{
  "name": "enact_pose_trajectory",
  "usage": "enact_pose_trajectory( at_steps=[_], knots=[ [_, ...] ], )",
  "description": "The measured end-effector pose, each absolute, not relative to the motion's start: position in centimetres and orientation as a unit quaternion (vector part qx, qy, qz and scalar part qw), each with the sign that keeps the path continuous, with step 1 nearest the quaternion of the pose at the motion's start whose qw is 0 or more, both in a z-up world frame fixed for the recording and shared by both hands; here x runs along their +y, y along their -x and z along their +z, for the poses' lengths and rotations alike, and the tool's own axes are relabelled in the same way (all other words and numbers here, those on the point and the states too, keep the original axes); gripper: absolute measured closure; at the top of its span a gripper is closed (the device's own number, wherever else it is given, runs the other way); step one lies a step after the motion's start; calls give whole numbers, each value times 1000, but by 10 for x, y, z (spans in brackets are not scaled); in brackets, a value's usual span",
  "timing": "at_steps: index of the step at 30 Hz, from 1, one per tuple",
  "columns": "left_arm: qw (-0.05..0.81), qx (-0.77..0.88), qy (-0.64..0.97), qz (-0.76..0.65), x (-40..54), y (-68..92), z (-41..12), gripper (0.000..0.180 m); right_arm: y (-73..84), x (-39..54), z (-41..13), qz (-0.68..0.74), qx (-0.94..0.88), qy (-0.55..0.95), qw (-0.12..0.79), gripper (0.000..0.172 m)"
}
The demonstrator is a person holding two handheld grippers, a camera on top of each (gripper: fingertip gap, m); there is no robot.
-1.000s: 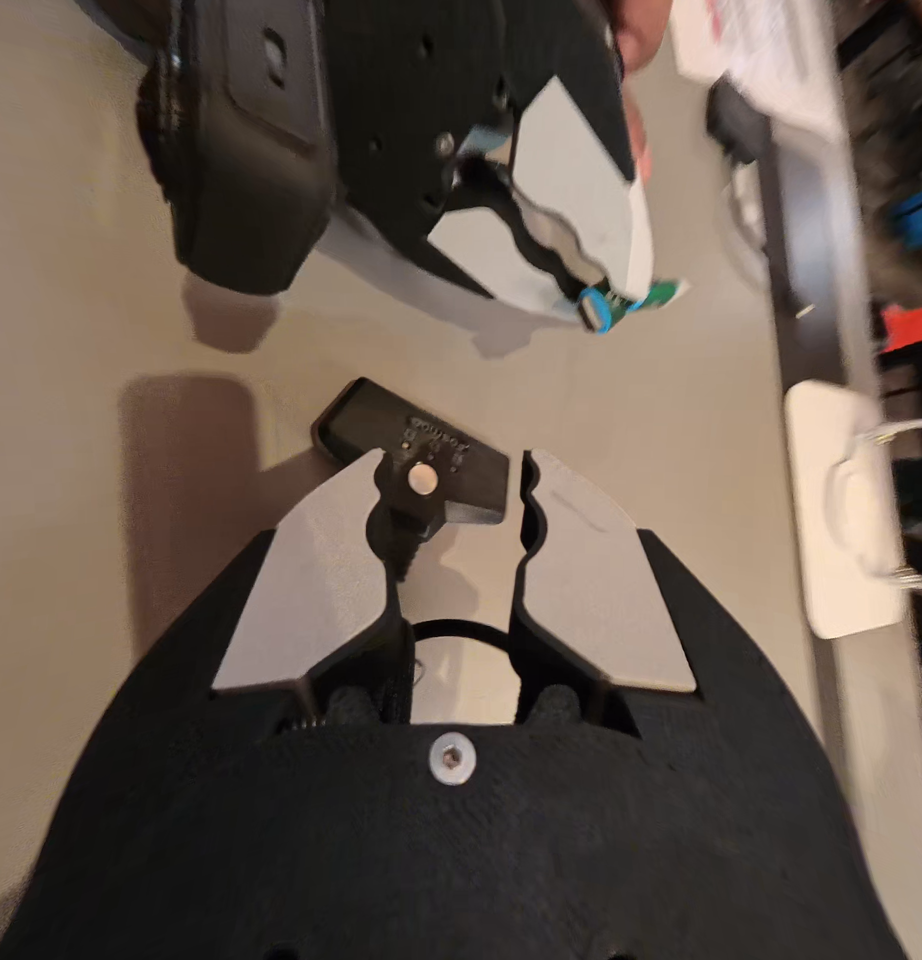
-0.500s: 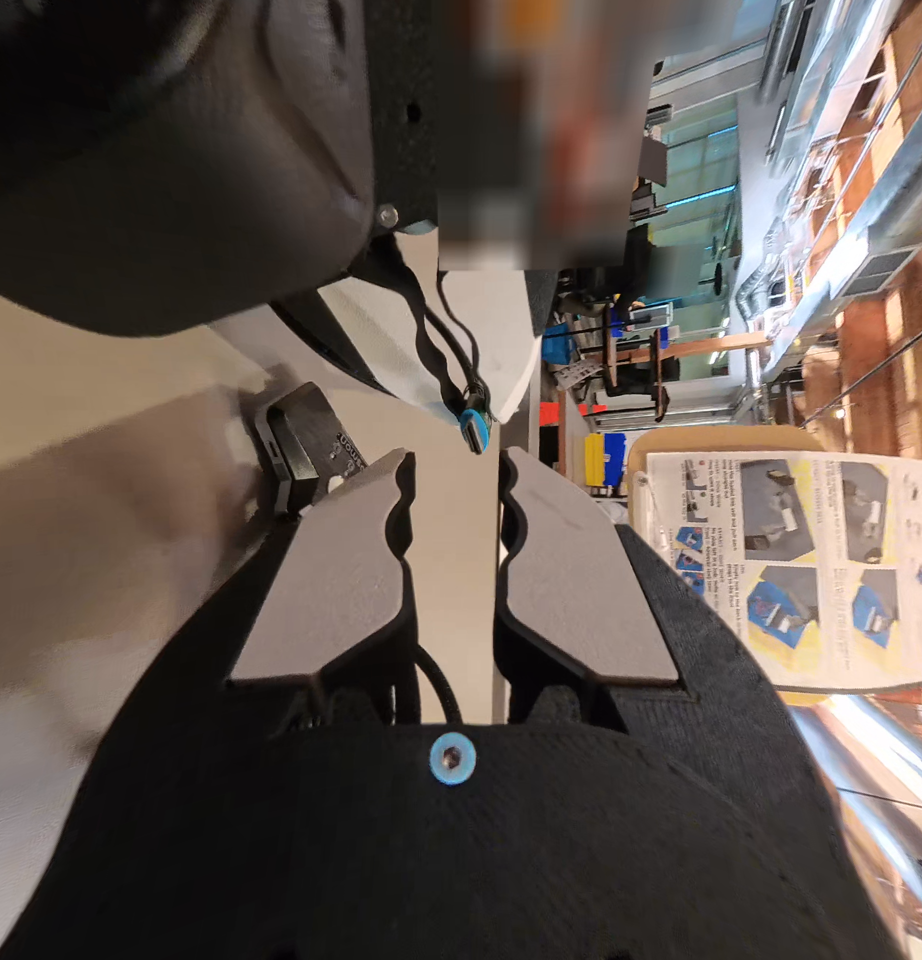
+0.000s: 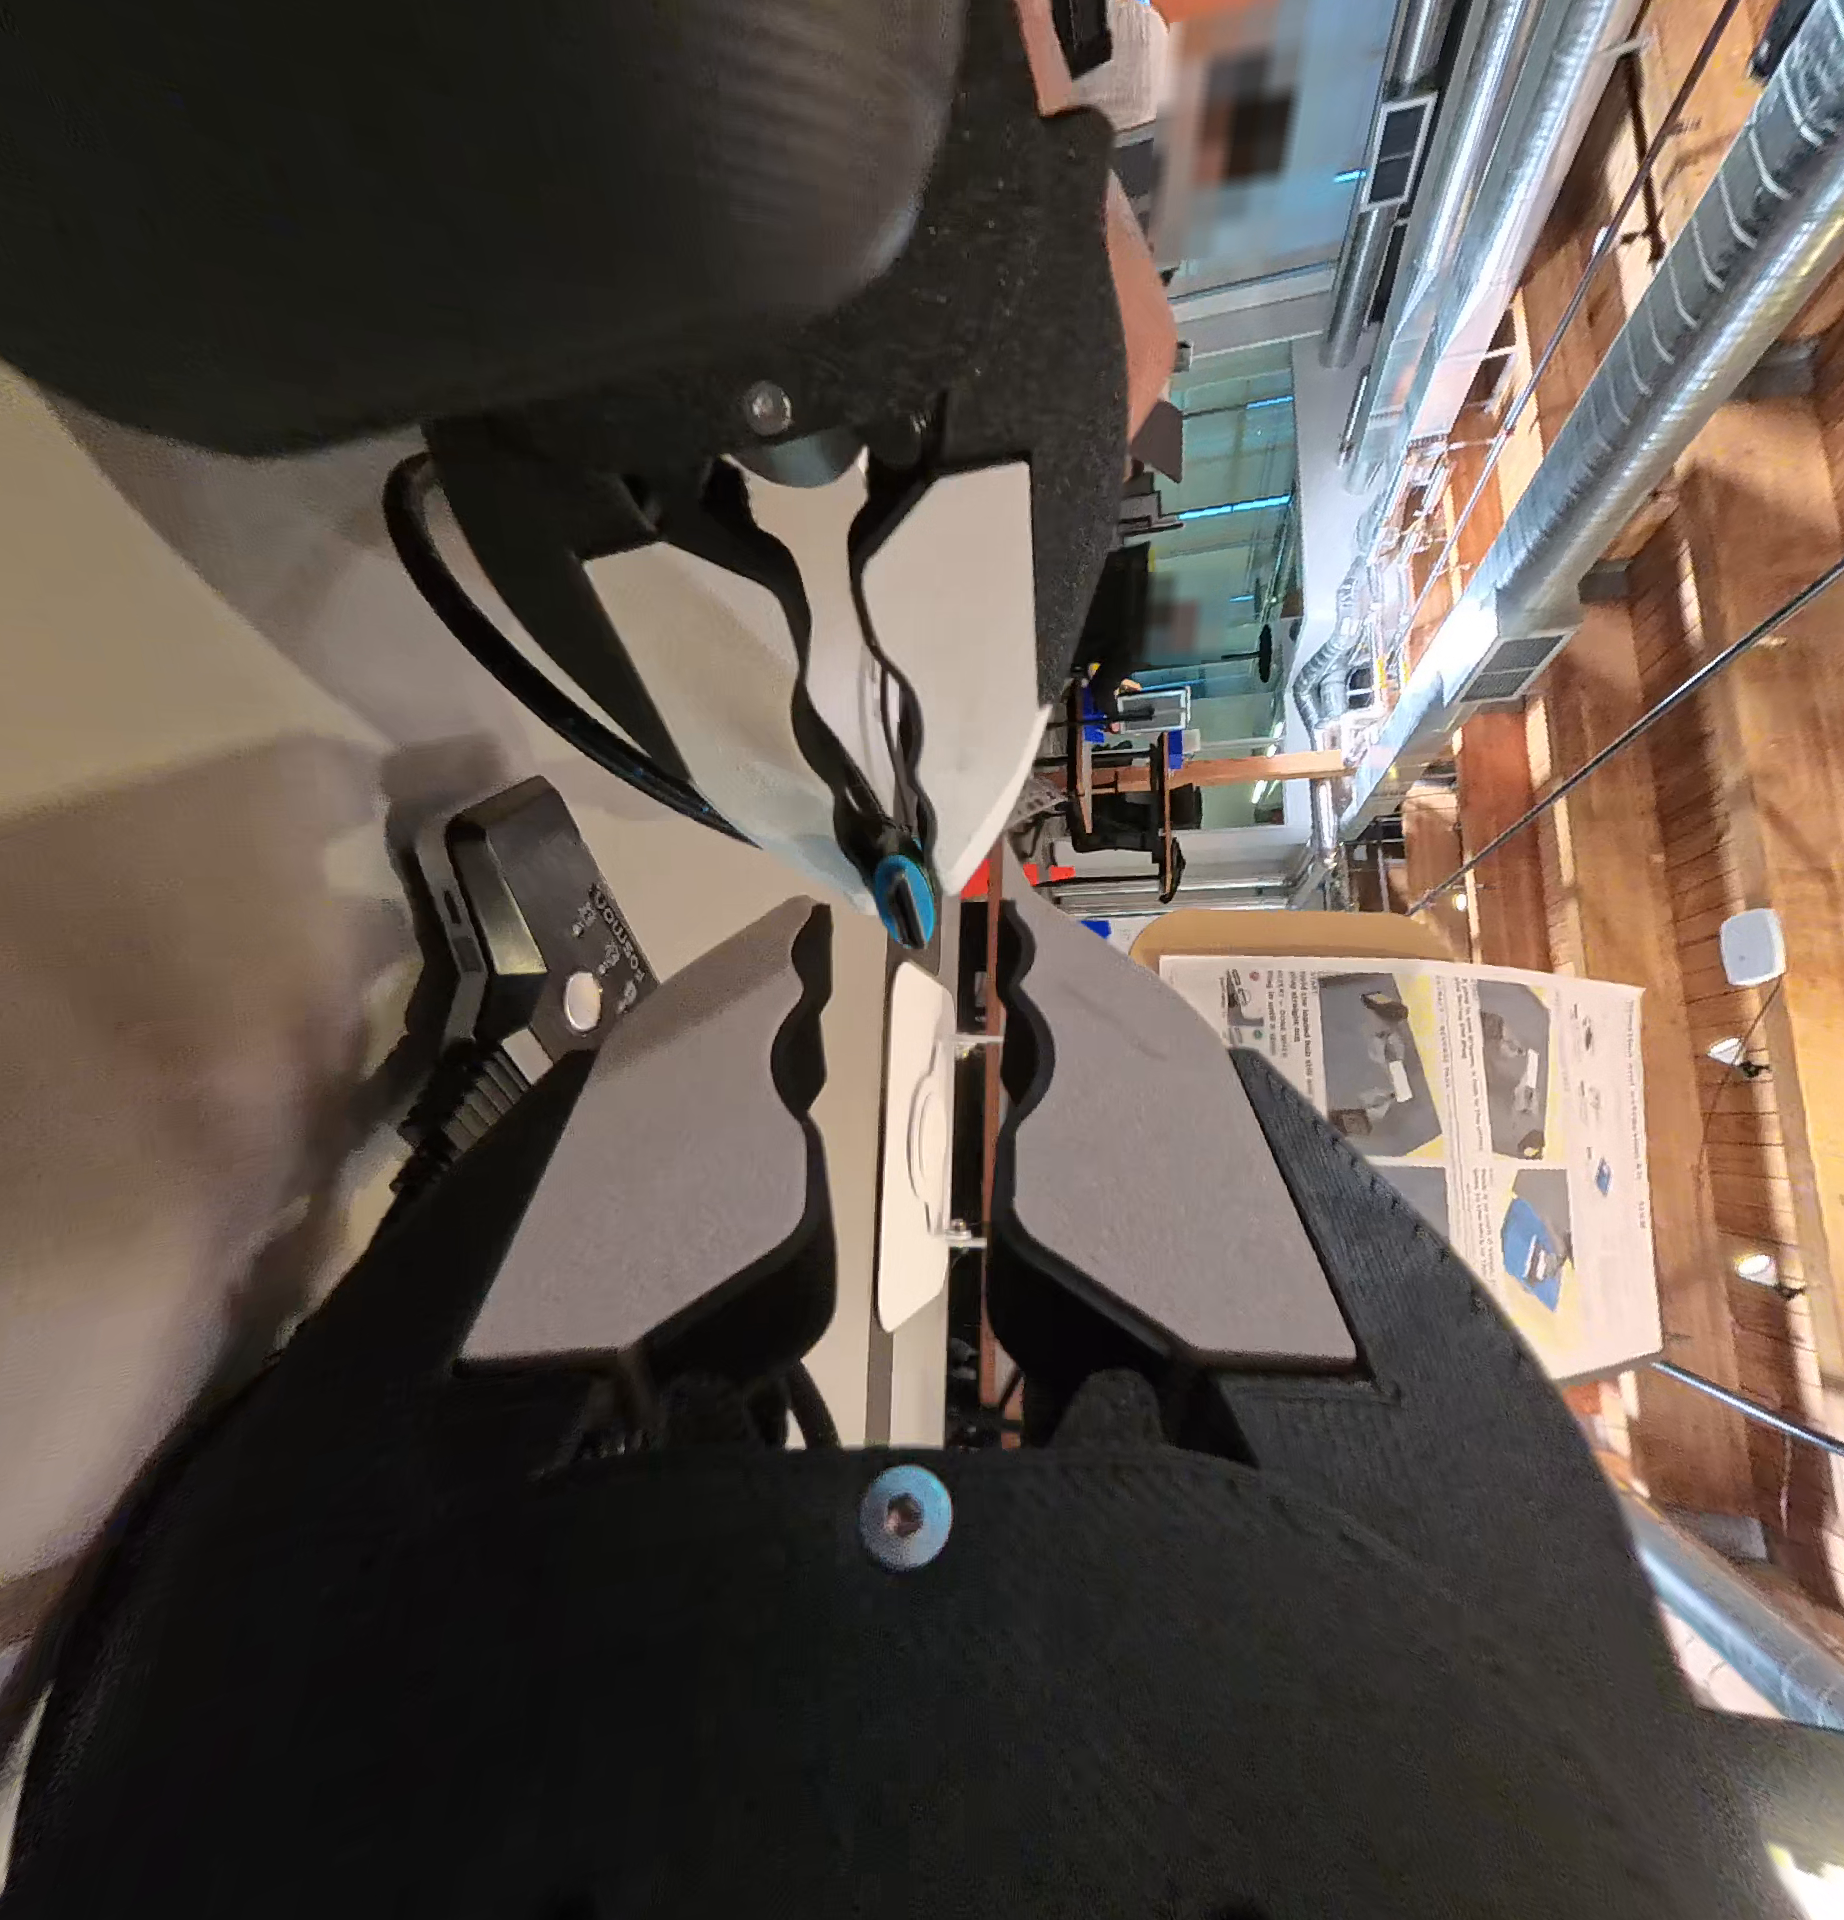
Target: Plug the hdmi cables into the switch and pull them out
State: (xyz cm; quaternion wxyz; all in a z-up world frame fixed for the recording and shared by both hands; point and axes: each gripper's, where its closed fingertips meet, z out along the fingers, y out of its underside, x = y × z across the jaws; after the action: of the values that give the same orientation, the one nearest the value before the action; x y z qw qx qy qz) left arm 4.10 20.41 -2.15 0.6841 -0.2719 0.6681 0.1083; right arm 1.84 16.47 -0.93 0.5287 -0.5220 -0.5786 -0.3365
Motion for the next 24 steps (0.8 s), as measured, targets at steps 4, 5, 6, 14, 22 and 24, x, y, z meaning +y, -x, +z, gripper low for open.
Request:
enact_pose_trajectory(
  at_steps=[4,5,6,14,22,24],
  knots=[
    [687,668,266,103,200,-42,-20,169,-17,168,-14,-358,-584,511,520,148],
    [688,668,264,101,199,-42,-20,169,-19,170,-16,-368,-583,509,515,152],
    [688,669,263,98,198,-42,-20,169,-21,172,-16,-380,-582,505,513,154],
    [632,736,243,11,186,-39,-33,160,-24,168,-21,-386,-610,462,515,161],
    [439,791,310,-293,165,1,-7,125,-15,156,-20,-359,-669,388,523,161],
    [394,800,300,-340,159,6,3,119,-9,152,-15,-358,-679,364,527,161]
  ],
)
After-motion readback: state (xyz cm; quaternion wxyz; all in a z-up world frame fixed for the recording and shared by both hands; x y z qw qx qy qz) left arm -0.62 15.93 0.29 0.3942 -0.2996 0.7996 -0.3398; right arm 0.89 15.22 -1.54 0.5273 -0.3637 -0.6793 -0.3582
